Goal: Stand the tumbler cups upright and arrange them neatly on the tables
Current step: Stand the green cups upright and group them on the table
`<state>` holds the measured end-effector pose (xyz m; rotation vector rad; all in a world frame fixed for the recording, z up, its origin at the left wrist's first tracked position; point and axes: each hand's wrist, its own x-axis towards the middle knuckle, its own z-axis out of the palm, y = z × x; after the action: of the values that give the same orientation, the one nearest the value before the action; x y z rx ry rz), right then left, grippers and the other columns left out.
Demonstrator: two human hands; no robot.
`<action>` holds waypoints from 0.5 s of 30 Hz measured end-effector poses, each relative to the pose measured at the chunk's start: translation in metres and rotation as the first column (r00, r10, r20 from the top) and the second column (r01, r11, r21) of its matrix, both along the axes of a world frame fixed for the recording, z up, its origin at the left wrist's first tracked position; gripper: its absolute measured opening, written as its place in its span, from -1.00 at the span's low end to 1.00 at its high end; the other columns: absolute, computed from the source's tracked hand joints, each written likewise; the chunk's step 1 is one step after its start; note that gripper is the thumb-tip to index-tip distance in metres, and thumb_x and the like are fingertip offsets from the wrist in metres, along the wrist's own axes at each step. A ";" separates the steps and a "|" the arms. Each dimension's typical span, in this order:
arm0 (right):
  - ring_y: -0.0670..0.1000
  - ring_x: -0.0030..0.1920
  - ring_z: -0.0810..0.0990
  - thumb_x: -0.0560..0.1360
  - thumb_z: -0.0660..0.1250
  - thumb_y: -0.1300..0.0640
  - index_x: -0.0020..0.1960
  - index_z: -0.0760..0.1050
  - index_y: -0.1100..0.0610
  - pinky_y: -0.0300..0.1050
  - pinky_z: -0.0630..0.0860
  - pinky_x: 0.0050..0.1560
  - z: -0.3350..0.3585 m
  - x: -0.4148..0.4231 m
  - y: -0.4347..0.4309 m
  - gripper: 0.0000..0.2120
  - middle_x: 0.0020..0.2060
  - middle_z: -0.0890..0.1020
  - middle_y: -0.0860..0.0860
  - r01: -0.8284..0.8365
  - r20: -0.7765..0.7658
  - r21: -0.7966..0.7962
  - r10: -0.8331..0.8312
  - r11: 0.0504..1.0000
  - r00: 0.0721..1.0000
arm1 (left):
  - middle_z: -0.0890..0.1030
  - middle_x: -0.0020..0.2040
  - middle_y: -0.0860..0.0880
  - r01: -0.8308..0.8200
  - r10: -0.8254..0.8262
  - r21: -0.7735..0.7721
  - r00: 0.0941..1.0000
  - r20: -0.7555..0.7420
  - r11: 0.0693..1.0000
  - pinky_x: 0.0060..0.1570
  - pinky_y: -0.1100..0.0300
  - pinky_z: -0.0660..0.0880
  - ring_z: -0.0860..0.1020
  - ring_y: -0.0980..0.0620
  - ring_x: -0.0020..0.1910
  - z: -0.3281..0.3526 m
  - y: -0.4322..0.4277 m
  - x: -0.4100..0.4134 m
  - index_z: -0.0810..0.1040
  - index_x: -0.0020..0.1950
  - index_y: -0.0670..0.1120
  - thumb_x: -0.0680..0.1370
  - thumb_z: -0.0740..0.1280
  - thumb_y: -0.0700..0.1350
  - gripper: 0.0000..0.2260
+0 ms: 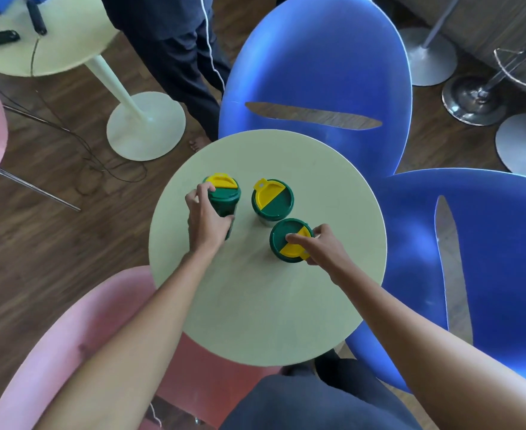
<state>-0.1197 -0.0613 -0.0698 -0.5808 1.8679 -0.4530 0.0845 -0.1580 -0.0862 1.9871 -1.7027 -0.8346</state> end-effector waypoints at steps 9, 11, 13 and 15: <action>0.06 -0.22 0.54 0.34 0.49 -0.17 0.14 0.32 0.13 0.07 0.61 0.04 0.001 0.001 0.001 -0.42 -0.09 0.54 0.09 0.029 0.029 -0.001 -0.029 1.000 0.999 | 0.32 0.28 -0.21 -0.016 0.003 -0.167 0.997 -0.075 0.986 0.08 0.09 0.47 0.39 -0.02 0.18 -0.010 0.062 0.010 0.35 0.12 -0.24 0.31 0.59 -0.11 -0.43; 0.06 -0.22 0.54 0.34 0.49 -0.18 0.17 0.33 0.14 0.06 0.61 0.03 0.002 0.000 0.001 -0.40 -0.06 0.55 0.11 0.029 0.035 0.002 -0.030 1.000 0.999 | 0.31 0.35 -0.19 -0.019 0.008 -0.157 0.998 -0.066 0.987 0.07 0.06 0.48 0.38 -0.09 0.31 -0.004 0.065 0.011 0.34 0.20 -0.21 0.34 0.57 -0.04 -0.40; 0.06 -0.22 0.55 0.33 0.49 -0.18 0.18 0.33 0.14 0.04 0.61 0.00 0.002 0.000 0.000 -0.38 0.00 0.56 0.14 0.025 0.036 0.005 -0.025 1.000 0.999 | 0.33 0.37 -0.13 -0.025 0.018 -0.114 0.998 -0.068 0.993 0.08 0.01 0.48 0.39 -0.08 0.31 0.002 0.066 0.013 0.30 0.34 -0.14 0.37 0.55 0.01 -0.33; 0.07 -0.21 0.55 0.33 0.49 -0.18 0.18 0.33 0.13 0.02 0.62 -0.02 0.003 0.000 0.000 -0.38 0.04 0.56 0.16 0.024 0.036 0.009 -0.024 1.000 0.999 | 0.37 0.38 -0.08 -0.021 0.017 -0.047 0.997 -0.077 0.999 0.09 0.05 0.41 0.42 -0.06 0.28 0.006 0.067 0.016 0.23 0.45 -0.02 0.40 0.52 0.09 -0.27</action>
<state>-0.1200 -0.0608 -0.0672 -0.5420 1.8437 -0.4681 0.1006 -0.0906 -0.0802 1.9126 -1.6435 -0.8445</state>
